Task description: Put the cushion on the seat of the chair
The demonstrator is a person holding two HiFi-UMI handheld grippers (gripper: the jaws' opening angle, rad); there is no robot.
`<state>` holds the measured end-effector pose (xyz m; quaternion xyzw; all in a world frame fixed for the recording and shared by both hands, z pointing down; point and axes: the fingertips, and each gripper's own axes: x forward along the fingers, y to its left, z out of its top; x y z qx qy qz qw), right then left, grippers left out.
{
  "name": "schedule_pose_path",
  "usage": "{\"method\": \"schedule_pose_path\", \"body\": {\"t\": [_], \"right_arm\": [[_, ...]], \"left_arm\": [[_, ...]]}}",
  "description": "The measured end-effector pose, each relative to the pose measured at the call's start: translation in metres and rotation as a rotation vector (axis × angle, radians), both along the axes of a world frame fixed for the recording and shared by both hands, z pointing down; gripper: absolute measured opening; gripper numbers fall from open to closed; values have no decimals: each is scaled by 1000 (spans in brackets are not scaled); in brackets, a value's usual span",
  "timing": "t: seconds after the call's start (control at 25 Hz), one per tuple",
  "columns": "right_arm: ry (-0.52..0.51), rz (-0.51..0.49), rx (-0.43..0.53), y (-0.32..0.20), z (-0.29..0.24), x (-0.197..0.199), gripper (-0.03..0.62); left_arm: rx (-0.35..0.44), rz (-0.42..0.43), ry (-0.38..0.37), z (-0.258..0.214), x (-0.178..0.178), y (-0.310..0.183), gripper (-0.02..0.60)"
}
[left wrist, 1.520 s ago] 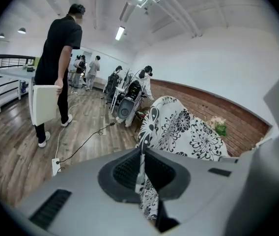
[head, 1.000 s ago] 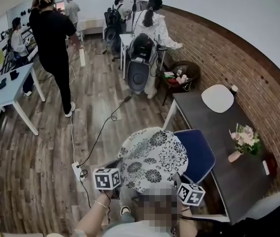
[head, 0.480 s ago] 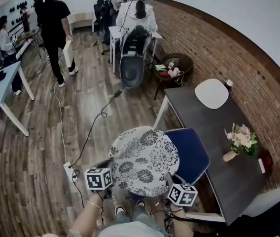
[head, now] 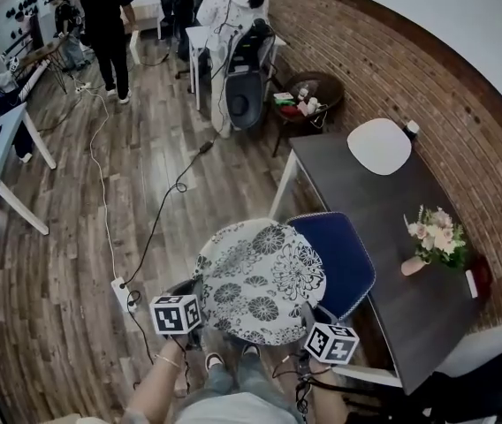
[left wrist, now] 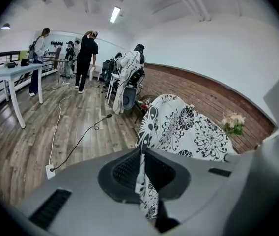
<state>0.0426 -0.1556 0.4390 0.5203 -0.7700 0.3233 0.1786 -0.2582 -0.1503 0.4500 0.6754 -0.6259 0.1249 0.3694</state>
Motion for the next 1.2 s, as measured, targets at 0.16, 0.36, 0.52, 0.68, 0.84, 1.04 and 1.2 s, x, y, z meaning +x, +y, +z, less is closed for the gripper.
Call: {"method": "schedule_pose_path", "body": {"t": [0.16,0.36,0.52,0.68,0.84,1.04,1.2], "right_arm": [[-5,10,-39,4,20,13,32],[-10,23,-116,15,57,29,32],[3,19,-197,38,93,41,32],[13,22,-259,57,131,50,32],[18,14,-298,70,166,52,32],[7,23,-342,82,206,52,32],[-1,36,-368,88,231,52,32]], "left_arm": [[-35,13,-14,19,12,1,15],[-100,24,-23,54,28,6,15],[-181,35,-22,92,42,25,15],[-240,42,-17,133,50,41,15],[-285,48,-10,175,53,50,15],[-316,60,0,215,55,57,15],[-337,66,-16,239,52,60,15]]}}
